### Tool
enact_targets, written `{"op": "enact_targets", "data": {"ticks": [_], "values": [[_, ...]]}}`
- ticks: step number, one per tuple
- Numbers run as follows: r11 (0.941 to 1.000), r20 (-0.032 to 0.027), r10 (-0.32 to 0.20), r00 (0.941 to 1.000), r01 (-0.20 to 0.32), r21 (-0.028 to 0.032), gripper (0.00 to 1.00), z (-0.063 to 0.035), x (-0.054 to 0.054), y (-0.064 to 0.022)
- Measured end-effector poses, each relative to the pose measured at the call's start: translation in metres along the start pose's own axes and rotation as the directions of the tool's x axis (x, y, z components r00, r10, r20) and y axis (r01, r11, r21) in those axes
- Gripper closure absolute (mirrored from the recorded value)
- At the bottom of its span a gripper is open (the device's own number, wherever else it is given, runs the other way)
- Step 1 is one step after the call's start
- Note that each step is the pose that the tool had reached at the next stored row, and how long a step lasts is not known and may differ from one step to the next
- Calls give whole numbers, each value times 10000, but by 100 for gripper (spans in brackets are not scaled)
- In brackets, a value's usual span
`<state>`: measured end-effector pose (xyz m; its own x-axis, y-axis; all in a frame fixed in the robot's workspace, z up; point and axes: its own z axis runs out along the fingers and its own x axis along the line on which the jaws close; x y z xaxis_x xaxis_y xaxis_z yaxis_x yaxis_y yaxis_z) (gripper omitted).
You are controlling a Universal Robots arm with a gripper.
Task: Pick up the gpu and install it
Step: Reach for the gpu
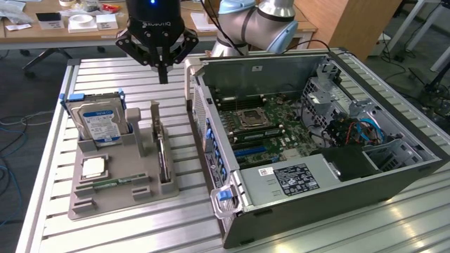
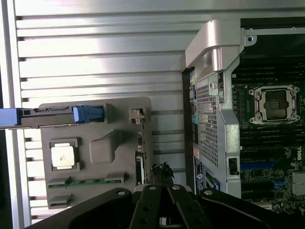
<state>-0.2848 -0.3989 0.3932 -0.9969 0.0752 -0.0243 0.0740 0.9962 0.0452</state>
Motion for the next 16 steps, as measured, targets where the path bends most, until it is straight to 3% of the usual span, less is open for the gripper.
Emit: {"op": "enact_targets", "data": {"ticks": [16], "values": [[10000,0,0,10000,0,0,89,32,3,-1]]}}
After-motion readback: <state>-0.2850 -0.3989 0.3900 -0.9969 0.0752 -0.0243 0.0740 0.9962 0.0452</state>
